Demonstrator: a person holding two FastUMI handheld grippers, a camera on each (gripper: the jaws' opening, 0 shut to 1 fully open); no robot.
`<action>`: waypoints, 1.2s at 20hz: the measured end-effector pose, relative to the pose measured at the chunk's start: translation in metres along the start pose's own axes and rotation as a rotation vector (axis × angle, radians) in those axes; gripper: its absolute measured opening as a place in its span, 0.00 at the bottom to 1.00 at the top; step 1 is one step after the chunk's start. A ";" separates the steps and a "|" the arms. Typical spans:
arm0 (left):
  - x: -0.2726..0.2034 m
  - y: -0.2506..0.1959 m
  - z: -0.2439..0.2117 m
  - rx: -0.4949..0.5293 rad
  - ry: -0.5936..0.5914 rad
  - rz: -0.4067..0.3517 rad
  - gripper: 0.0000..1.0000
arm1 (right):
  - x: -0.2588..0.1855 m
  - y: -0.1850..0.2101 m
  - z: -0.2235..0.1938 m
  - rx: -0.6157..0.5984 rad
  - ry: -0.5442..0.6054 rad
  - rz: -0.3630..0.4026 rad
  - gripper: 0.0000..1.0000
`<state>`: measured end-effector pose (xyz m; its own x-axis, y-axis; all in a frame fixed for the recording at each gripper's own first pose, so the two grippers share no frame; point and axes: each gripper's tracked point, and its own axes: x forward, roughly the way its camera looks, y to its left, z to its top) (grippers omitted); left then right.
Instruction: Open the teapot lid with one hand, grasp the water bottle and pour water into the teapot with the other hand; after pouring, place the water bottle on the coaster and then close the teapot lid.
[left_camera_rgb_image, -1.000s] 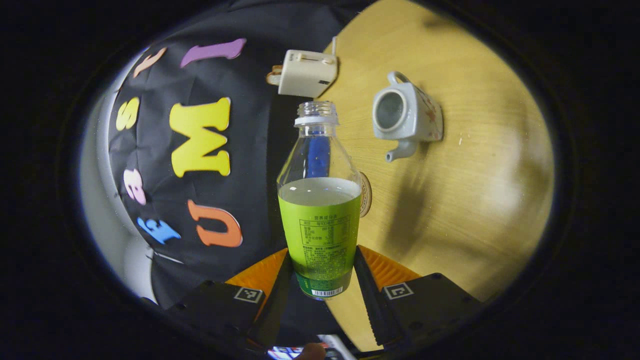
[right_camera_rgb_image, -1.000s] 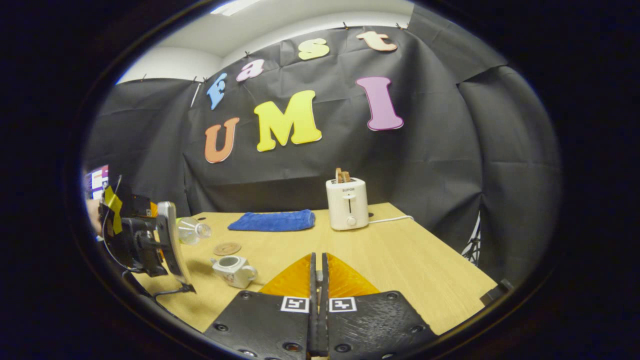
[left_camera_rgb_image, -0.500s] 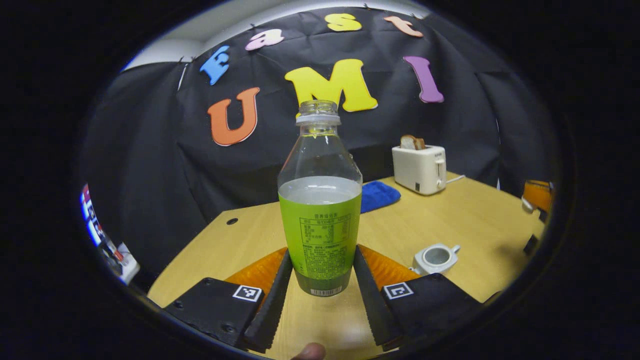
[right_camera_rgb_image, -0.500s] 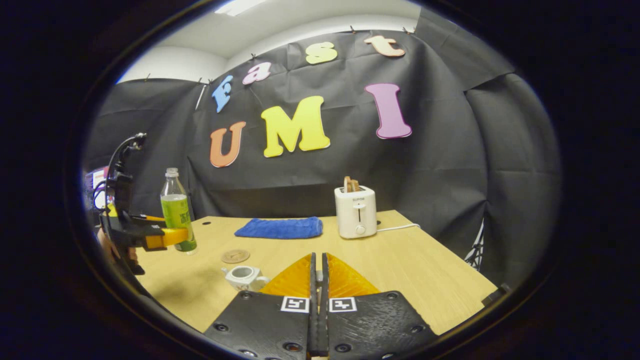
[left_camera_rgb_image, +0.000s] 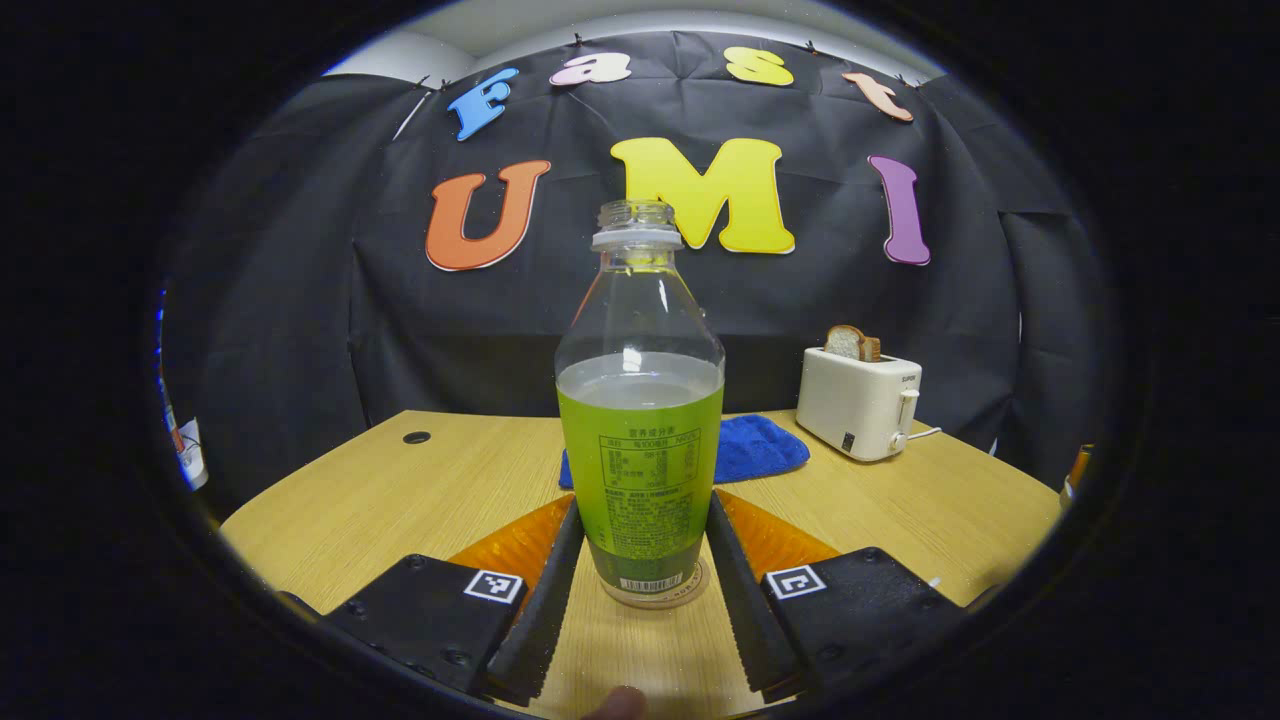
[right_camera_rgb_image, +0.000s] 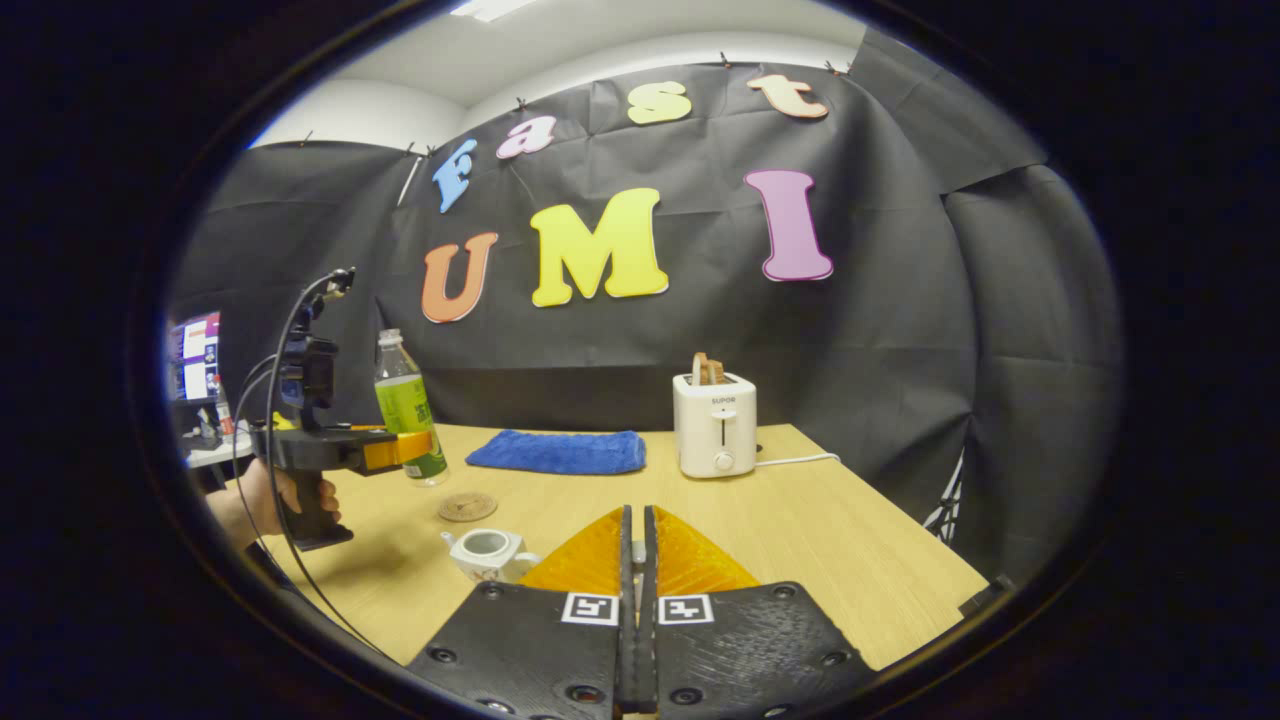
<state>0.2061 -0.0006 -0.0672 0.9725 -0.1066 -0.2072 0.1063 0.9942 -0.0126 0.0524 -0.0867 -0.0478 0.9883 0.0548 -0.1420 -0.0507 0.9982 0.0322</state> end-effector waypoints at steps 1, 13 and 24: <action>0.008 0.002 -0.004 0.002 0.003 -0.001 0.73 | 0.003 -0.001 -0.003 0.000 0.007 -0.005 0.00; 0.046 -0.006 -0.039 -0.033 0.051 -0.036 0.76 | 0.028 0.003 -0.030 0.006 0.075 -0.005 0.00; 0.041 -0.004 -0.048 0.000 0.067 -0.027 1.00 | 0.029 0.013 -0.027 -0.007 0.071 0.010 0.00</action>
<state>0.2353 -0.0084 -0.1225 0.9532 -0.1321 -0.2721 0.1319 0.9911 -0.0190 0.0769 -0.0717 -0.0787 0.9751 0.0658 -0.2118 -0.0615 0.9977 0.0268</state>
